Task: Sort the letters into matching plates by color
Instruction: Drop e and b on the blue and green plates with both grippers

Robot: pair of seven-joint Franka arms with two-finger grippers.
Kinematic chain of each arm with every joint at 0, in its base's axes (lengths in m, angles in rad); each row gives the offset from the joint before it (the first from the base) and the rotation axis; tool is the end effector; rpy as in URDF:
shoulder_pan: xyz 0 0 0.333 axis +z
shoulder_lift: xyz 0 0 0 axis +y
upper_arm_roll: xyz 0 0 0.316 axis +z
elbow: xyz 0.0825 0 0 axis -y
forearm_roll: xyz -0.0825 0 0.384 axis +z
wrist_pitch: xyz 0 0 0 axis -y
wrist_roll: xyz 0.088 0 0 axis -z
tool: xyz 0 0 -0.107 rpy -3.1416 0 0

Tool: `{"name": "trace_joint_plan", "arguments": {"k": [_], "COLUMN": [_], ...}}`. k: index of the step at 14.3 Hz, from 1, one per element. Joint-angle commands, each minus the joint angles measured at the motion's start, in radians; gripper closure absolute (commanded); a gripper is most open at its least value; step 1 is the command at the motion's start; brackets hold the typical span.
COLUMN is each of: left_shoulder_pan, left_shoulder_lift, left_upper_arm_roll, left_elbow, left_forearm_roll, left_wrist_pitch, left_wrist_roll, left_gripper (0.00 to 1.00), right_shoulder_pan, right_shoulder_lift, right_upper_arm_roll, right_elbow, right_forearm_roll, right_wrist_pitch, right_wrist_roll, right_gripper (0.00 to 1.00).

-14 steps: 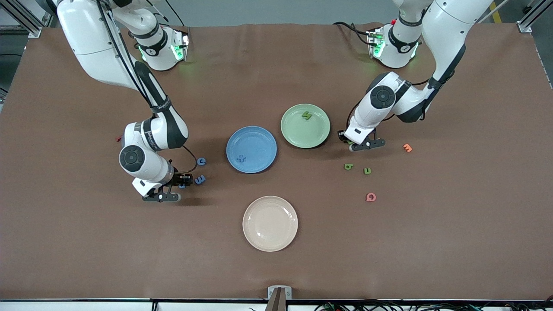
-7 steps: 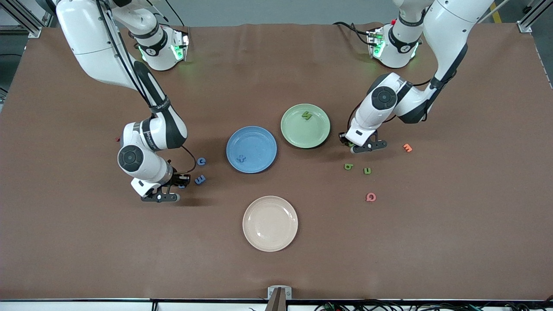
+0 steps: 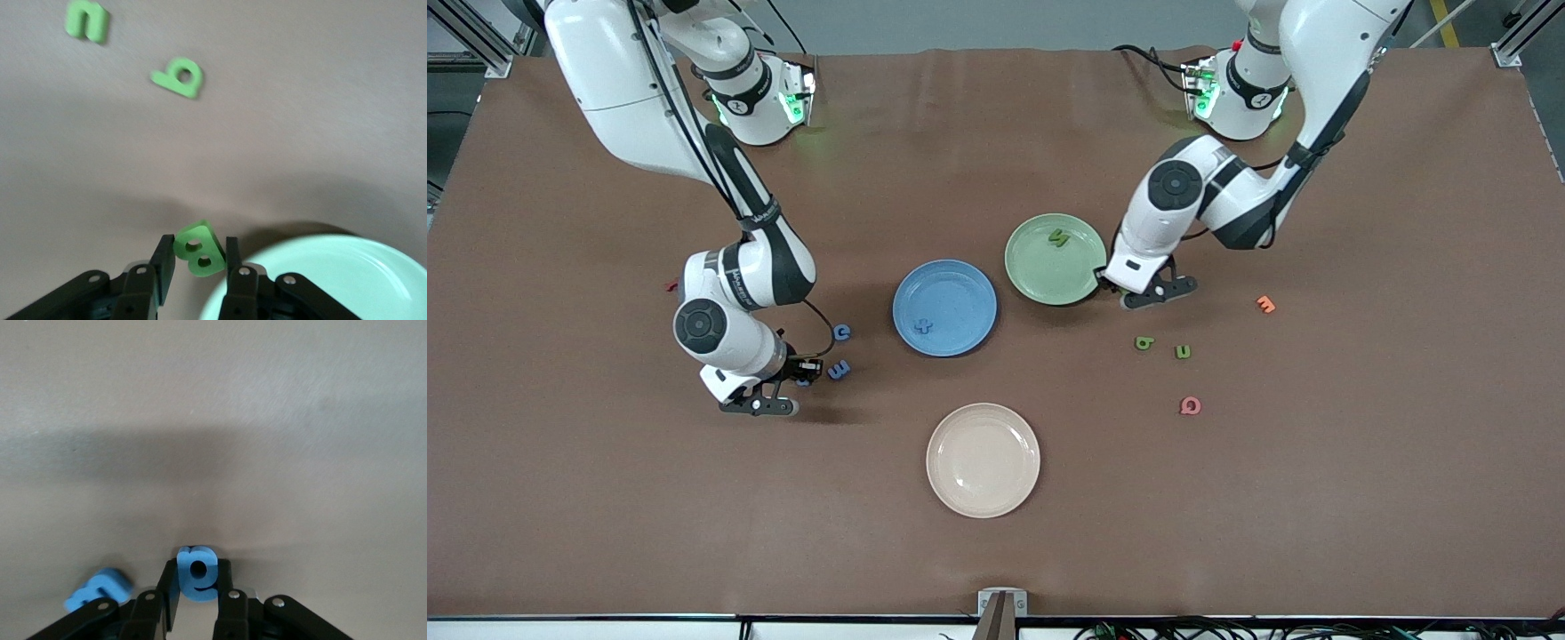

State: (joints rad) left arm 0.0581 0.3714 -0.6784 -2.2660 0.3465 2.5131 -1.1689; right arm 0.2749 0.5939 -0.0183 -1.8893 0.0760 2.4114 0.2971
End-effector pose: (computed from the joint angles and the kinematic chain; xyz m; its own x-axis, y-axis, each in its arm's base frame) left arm 0.4287 -0.3176 0.2280 0.9564 0.2902 -0.0337 0.2905 -0.9569 0.0043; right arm 0.6048 0.1596 0.1825 0.9923 -0.0952 -0.0798 -0.0966 -0.9952 -0.0135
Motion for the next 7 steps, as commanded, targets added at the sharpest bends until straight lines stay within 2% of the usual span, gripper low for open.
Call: {"name": "trace_joint_plan", "arguments": {"k": [1,3,7], "left_shoulder_pan": [-0.072,-0.102,-0.141], "left_shoulder_lift": [0.05,0.076,0.11], "left_upper_arm_roll": [-0.003,-0.003,0.002], "left_elbow": [0.054,0.077,0.082], "left_forearm_roll": [0.008,0.008,0.011], "left_wrist_pitch": [-0.02,-0.022,-0.025], "left_wrist_roll": [-0.095,-0.124,-0.141], "left_gripper": [0.78,0.78,0.77], "right_shoulder_pan": [0.039,0.085,0.147], "right_shoulder_lift": [-0.054,-0.078,-0.091], "right_upper_arm_roll": [0.006,0.015,0.067], "right_elbow": [0.045,0.061,0.076], "right_forearm_roll": [0.016,0.028,0.071], "right_wrist_pitch": [-0.121,-0.158,-0.149], "right_wrist_roll": [0.14,0.248,0.449], "right_gripper": [0.97,0.98,0.98]}}
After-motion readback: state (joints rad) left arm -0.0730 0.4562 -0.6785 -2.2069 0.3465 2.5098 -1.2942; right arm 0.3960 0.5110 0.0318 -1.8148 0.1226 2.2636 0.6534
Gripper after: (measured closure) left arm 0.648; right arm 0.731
